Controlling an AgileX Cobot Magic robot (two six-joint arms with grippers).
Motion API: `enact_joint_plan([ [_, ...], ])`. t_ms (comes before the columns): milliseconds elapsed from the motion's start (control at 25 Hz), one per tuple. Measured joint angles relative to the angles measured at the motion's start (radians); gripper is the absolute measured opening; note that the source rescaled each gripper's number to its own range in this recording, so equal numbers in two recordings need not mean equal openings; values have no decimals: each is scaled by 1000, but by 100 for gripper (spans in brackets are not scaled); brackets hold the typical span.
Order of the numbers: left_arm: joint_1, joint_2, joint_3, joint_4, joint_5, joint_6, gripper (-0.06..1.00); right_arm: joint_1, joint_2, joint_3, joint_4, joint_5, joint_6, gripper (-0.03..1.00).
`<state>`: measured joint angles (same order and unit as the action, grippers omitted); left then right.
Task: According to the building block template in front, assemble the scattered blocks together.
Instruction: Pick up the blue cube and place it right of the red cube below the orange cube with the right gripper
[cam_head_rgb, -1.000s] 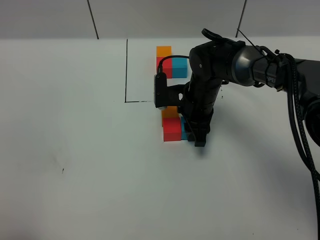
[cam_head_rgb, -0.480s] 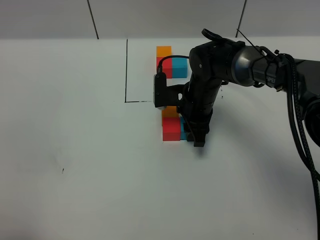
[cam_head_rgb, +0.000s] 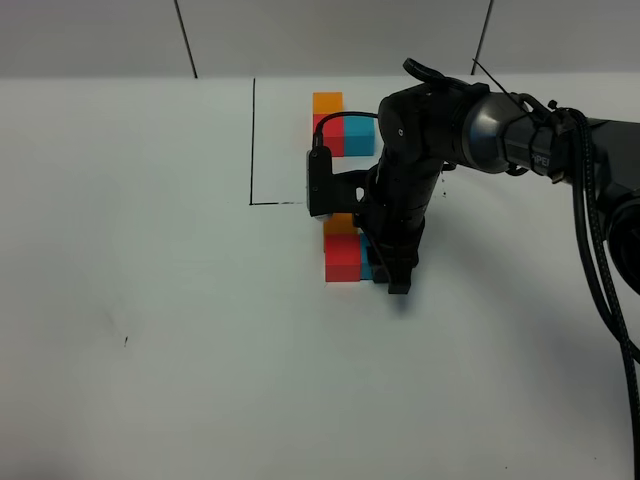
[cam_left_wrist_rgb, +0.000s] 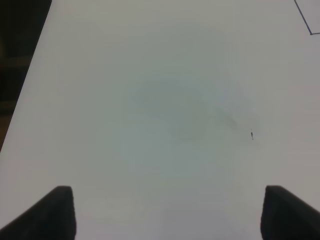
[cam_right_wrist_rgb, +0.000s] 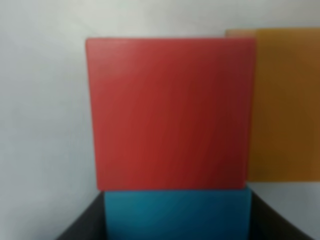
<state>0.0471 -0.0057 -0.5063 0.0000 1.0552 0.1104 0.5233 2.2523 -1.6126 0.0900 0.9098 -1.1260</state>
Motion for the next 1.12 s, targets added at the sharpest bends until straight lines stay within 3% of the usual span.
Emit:
enact_joint_plan([
  [1120,0,0,0,0,0,0,73,0,2,0,5,-3,-20,0],
])
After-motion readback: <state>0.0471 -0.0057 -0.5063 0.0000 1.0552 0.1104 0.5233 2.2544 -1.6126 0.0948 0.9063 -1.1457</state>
